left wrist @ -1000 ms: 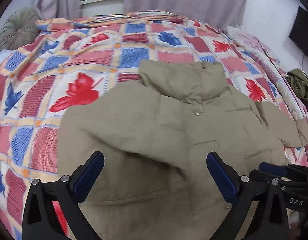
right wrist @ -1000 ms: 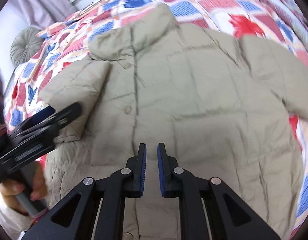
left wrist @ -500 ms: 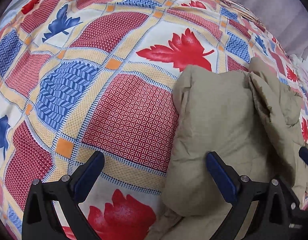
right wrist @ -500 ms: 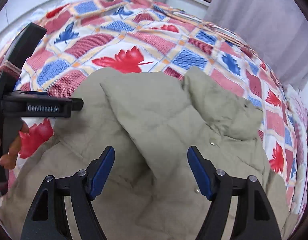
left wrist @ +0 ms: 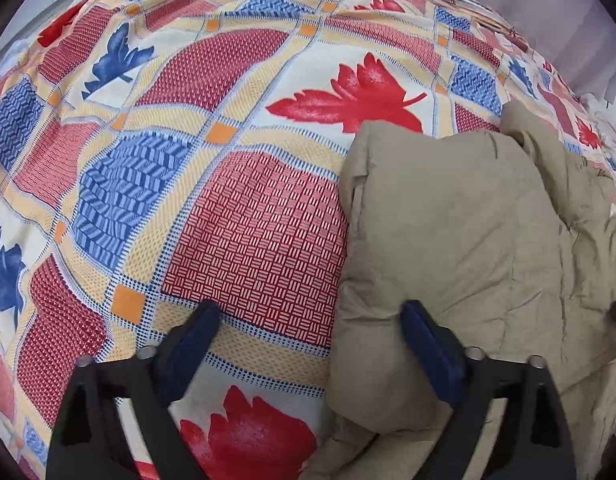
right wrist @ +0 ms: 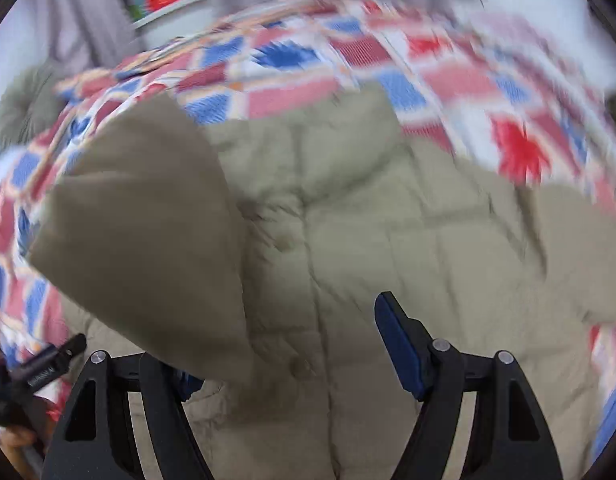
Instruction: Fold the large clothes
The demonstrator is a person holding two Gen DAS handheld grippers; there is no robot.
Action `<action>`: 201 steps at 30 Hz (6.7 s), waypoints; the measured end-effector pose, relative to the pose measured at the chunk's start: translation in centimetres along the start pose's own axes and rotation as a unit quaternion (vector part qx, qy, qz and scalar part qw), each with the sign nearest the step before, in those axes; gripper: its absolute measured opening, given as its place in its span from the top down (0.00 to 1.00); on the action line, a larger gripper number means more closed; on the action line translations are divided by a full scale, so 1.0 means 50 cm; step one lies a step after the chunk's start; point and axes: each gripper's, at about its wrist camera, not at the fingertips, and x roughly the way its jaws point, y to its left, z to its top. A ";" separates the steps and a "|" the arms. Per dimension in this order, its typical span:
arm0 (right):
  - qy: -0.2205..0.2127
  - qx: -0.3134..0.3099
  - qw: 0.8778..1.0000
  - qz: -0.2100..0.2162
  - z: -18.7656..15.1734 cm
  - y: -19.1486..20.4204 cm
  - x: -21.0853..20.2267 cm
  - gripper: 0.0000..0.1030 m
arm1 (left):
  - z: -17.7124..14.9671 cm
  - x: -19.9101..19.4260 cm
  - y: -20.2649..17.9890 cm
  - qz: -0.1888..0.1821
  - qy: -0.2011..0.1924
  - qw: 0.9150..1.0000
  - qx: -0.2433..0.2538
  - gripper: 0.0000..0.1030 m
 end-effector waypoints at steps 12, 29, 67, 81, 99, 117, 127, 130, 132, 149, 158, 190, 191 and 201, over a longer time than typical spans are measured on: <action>0.028 0.052 0.996 0.067 -0.019 -0.075 0.010 0.92 | 0.022 0.015 -0.129 0.006 -0.021 0.995 0.093 0.63; 0.027 0.142 0.989 0.025 -0.050 -0.268 -0.054 0.81 | 0.007 -0.019 -0.156 0.046 -0.019 0.993 0.109 0.59; -0.001 0.302 0.952 0.050 -0.213 -0.711 -0.309 0.17 | -0.325 -0.199 -0.682 -0.071 0.051 0.956 0.282 0.00; -0.078 0.430 0.895 0.089 -0.148 -0.953 -0.277 0.16 | -0.352 -0.172 -0.789 -0.060 0.055 0.956 0.282 0.00; -0.123 0.465 0.868 0.123 0.016 -1.039 -0.195 0.28 | -0.304 -0.132 -0.784 -0.067 0.068 0.964 0.249 0.00; -0.137 0.259 0.934 0.205 0.196 -0.736 -0.286 0.94 | -0.210 -0.178 -0.623 -0.074 0.027 0.982 0.174 0.00; -0.079 0.011 0.970 0.232 0.181 -0.357 -0.263 0.94 | -0.177 -0.190 -0.480 -0.052 0.008 0.992 0.115 0.00; -0.040 -0.010 0.971 0.237 0.146 -0.288 -0.209 0.94 | -0.174 -0.193 -0.442 -0.040 0.000 0.993 0.109 0.00; -0.010 -0.012 0.970 0.241 0.117 -0.256 -0.167 0.94 | -0.172 -0.192 -0.417 -0.037 0.000 0.994 0.103 0.00; 0.068 0.028 0.983 0.169 0.004 -0.232 -0.102 0.29 | -0.132 -0.167 -0.354 -0.059 0.000 0.996 0.061 0.00; 0.054 0.147 0.969 0.192 0.050 -0.273 -0.081 0.36 | -0.096 -0.169 -0.322 -0.066 -0.008 0.997 0.050 0.00; 0.087 -0.025 0.994 0.053 -0.059 -0.294 -0.100 0.69 | -0.030 0.010 -0.422 -0.205 0.092 0.974 0.033 0.35; 0.085 -0.017 0.996 0.037 -0.058 -0.318 -0.099 0.80 | -0.028 0.016 -0.434 -0.206 0.097 0.973 0.036 0.64; 0.010 -0.020 0.997 -0.071 0.014 -0.398 -0.102 0.88 | 0.009 -0.089 -0.420 -0.207 0.009 0.977 0.050 0.90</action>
